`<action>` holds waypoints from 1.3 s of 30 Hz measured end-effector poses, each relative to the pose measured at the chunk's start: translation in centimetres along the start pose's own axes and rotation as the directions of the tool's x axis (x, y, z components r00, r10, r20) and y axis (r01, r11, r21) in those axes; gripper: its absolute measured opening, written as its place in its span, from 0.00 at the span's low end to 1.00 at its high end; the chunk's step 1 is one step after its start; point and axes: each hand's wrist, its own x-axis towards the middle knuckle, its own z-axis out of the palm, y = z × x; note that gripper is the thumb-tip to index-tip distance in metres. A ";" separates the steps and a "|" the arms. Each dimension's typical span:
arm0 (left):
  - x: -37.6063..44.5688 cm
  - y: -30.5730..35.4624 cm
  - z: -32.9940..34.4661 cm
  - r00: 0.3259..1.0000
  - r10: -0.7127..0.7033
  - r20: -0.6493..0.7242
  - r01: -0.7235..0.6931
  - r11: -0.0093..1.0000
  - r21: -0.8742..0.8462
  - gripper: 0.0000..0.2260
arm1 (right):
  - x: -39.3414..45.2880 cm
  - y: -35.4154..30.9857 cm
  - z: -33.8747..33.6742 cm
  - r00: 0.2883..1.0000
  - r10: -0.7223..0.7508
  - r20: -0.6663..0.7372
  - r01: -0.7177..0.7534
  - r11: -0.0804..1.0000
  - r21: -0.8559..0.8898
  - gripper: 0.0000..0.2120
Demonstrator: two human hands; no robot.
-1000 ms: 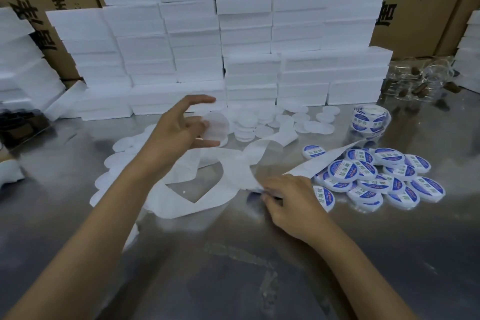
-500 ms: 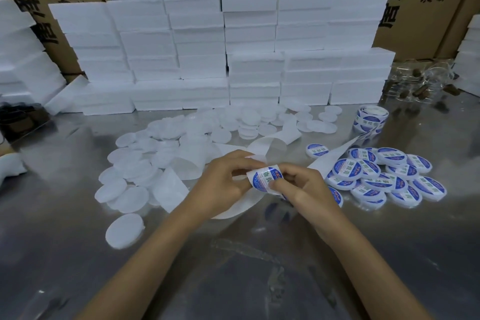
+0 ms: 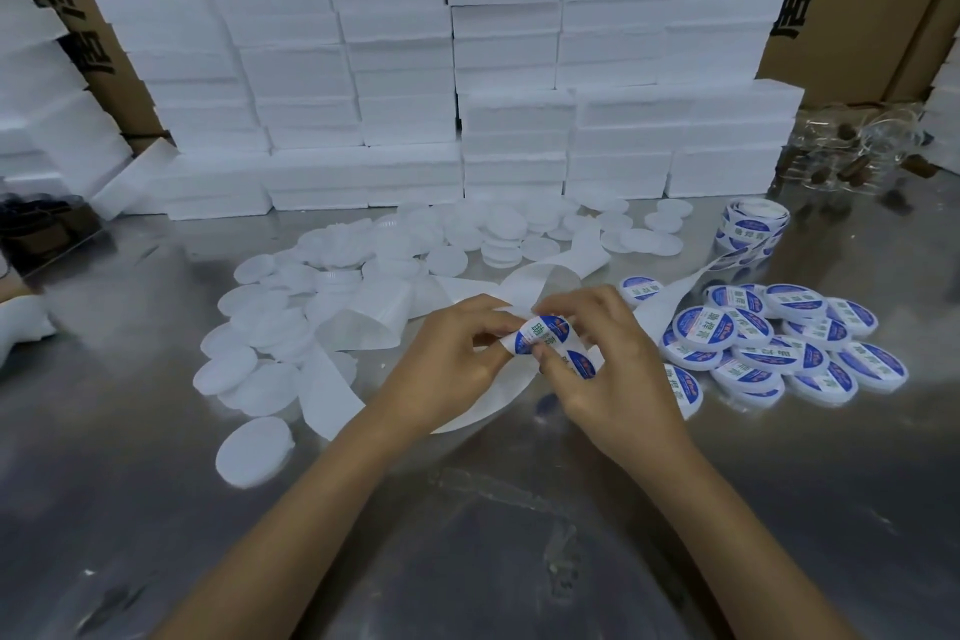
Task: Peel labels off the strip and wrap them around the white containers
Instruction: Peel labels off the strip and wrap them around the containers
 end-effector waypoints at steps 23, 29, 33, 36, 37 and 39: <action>0.5 1.1 -3.9 0.925 -0.339 -0.168 0.151 0.738 -0.658 0.23 | 1.1 -0.9 -1.0 0.917 0.355 -0.183 -0.210 0.818 0.536 0.07; -0.1 2.9 -1.6 0.961 -0.276 -0.021 0.178 0.675 -0.716 0.23 | 1.1 -1.7 -0.8 0.936 0.343 -0.075 -0.231 0.762 0.605 0.09; -0.5 3.5 -0.6 0.977 -0.203 0.068 0.190 0.677 -0.711 0.21 | 1.0 -1.8 -0.6 0.941 0.332 -0.067 -0.240 0.793 0.559 0.09; -0.5 3.7 -0.4 0.979 -0.184 0.091 0.193 0.680 -0.707 0.21 | 1.0 -1.8 -0.5 0.943 0.323 -0.079 -0.230 0.804 0.548 0.10; -0.5 3.8 -0.4 0.979 -0.180 0.092 0.192 0.686 -0.702 0.20 | 1.0 -1.8 -0.5 0.944 0.318 -0.083 -0.225 0.810 0.541 0.10; -0.6 3.8 -0.3 0.981 -0.168 0.093 0.186 0.713 -0.676 0.20 | 0.9 -1.7 -0.4 0.948 0.306 -0.088 -0.216 0.821 0.529 0.09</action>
